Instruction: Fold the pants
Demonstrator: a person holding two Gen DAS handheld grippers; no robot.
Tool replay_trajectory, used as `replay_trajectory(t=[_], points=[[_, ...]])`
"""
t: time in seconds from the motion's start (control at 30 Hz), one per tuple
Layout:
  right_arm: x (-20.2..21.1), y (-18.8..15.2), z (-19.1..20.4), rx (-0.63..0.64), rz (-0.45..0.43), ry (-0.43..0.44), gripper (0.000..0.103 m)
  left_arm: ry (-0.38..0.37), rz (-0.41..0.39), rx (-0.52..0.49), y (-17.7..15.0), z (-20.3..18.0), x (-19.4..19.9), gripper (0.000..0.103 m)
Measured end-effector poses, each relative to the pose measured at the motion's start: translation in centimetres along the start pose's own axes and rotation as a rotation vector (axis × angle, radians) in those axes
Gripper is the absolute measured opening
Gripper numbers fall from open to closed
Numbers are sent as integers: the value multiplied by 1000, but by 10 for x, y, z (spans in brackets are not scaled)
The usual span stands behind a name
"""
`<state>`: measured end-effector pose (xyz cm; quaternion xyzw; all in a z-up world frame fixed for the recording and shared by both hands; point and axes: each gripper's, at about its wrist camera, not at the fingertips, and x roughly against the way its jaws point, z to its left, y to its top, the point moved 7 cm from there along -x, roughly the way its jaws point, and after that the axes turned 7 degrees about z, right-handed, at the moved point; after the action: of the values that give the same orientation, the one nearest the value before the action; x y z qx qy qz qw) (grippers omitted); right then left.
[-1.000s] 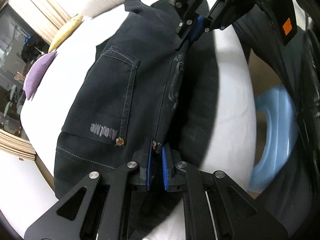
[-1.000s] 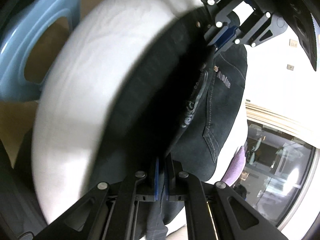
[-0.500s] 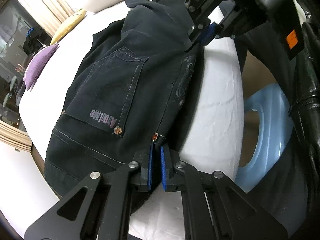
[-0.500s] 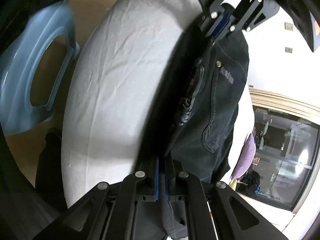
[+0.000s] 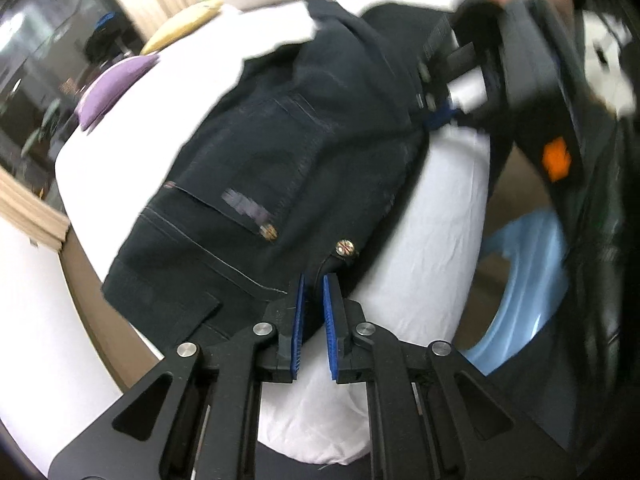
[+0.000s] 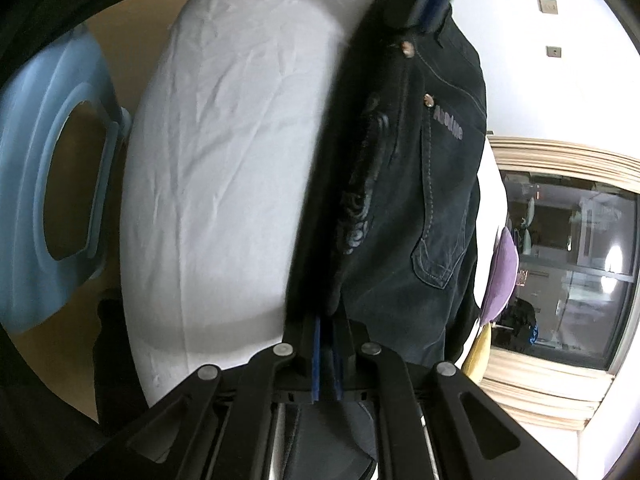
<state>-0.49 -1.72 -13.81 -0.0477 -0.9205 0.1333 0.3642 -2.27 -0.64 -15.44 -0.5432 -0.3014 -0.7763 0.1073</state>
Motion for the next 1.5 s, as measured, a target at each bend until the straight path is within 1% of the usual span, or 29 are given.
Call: replay_trajectory(t=[0.13, 0.2, 0.23, 0.27, 0.4, 0.43, 0.5, 0.57, 0.67, 0.7, 0.73, 0.77, 0.8, 0.83, 0.87, 0.9, 0.93, 0.97, 1.0, 1.03, 1.1, 1.13, 1.2, 1.27, 1.3, 1.37, 1.4, 1.47, 1.5], points=[[-6, -4, 2, -28, 15, 1, 8, -37, -79, 152, 32, 10, 5, 9], [4, -5, 11, -40, 20, -5, 9, -98, -114, 190, 49, 5, 9, 9], [5, -6, 12, -44, 21, -9, 9, -123, -142, 191, 60, 0, 14, 9], [7, -8, 16, -50, 21, -9, 9, -128, -143, 182, 64, -3, 15, 9], [2, -7, 9, -68, 27, -6, 9, -76, -82, 187, 60, 4, 13, 9], [1, -7, 9, -69, 27, -10, 9, -53, -70, 221, 55, 14, 14, 9], [5, -6, 19, -82, 26, -12, 9, -51, -66, 271, 51, 25, 12, 9], [5, -5, 22, -90, 27, -15, 9, -47, -79, 322, 58, 30, 7, 9], [8, -4, 25, -111, 31, -14, 9, -98, -57, 385, 72, 24, -26, 9], [9, -5, 23, -127, 30, -12, 9, -93, -28, 393, 72, 22, -40, 9], [9, -6, 22, -147, 27, -12, 9, -94, 38, 410, 67, 17, -67, 9], [11, -7, 22, -170, 23, -16, 10, -92, 59, 429, 63, 16, -81, 9], [13, -9, 22, -195, 20, -18, 12, -92, 44, 447, 64, 15, -83, 9], [15, -13, 19, -237, 16, -8, 19, -104, 33, 484, 62, 17, -83, 9], [18, -17, 16, -288, 7, 7, 34, -109, 35, 497, 62, 17, -82, 9], [23, -25, 8, -370, -11, 32, 43, -110, 40, 503, 62, 17, -81, 9], [30, -38, -4, -493, -44, 74, 70, -103, 44, 501, 62, 16, -83, 9], [34, -48, -14, -589, -81, 136, 90, -97, 46, 499, 63, 15, -83, 9], [39, -66, -29, -734, -136, 217, 92, -92, 49, 499, 63, 15, -84, 9], [39, -89, -46, -883, -165, 257, 92, -90, 55, 504, 64, 14, -85, 9], [23, -145, -76, -1180, -156, 331, 88, -98, 61, 520, 65, 15, -85, 9], [11, -179, -89, -1344, -161, 375, 81, -106, 63, 529, 64, 19, -88, 9], [-11, -248, -108, -1665, -232, 450, 76, -119, 67, 543, 63, 22, -89, 9], [-39, -315, -116, -1965, -290, 509, 63, -133, 74, 558, 63, 27, -88, 9], [-56, -348, -114, -2132, -326, 560, 62, -137, 77, 564, 63, 29, -88, 9], [-88, -387, -103, -2371, -413, 702, 61, -140, 85, 574, 63, 31, -89, 9], [-104, -398, -96, -2446, -414, 742, 60, -138, 87, 574, 63, 31, -90, 9], [-129, -413, -82, -2536, -380, 770, 59, -132, 95, 570, 65, 31, -91, 9], [-139, -420, -77, -2588, -403, 793, 59, -129, 99, 565, 66, 32, -92, 9]])
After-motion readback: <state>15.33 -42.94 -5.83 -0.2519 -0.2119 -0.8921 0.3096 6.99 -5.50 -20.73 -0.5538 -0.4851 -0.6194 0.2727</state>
